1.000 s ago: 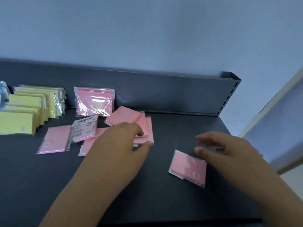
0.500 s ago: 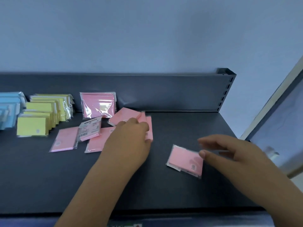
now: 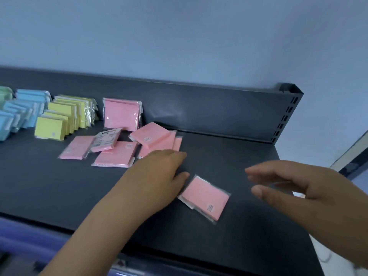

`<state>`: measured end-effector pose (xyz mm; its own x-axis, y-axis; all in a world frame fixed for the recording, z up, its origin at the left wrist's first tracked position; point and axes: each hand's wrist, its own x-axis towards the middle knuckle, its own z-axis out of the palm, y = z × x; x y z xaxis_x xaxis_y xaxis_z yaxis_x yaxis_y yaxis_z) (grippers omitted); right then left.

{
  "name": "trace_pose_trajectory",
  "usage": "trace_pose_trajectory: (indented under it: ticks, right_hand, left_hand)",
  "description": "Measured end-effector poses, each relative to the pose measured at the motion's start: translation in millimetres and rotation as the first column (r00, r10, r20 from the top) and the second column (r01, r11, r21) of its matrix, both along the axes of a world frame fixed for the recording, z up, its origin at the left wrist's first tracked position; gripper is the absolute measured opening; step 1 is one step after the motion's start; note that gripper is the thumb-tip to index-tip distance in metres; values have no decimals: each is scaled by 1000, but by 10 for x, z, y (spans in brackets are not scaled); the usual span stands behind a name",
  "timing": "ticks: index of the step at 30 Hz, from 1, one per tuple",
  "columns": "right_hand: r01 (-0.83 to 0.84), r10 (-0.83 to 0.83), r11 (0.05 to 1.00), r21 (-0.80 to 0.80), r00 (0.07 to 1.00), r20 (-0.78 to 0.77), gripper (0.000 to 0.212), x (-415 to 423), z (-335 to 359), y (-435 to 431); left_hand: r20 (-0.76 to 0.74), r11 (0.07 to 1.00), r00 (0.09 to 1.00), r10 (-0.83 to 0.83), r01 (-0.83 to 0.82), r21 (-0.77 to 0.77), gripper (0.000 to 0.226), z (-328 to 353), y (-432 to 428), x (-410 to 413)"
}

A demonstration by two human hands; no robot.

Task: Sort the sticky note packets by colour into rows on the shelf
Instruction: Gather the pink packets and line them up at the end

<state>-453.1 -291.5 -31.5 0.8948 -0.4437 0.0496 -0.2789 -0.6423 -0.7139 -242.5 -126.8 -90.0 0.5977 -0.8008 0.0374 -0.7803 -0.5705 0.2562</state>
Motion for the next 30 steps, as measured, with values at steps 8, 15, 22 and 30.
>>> trace_pose_trajectory:
  ticks: [8, 15, 22, 30]
  right_hand:
    - [-96, 98, 995, 28, 994, -58, 47, 122, 37, -104]
    - [-188, 188, 982, 8, 978, -89, 44, 432, 211, -75]
    - [-260, 229, 959, -114, 945, -232, 18, 1028, 261, -34]
    - [-169, 79, 951, -257, 942, -325, 20, 1514, 7, -69]
  left_hand:
    - [47, 997, 999, -12, 8, 75, 37, -81, -13, -101]
    - [-20, 996, 998, -63, 64, 62, 48, -17, 14, -136]
    - [58, 985, 984, 168, -170, 30, 41, -31, -33, 338]
    - [67, 998, 997, -49, 45, 52, 48, -75, -102, -23]
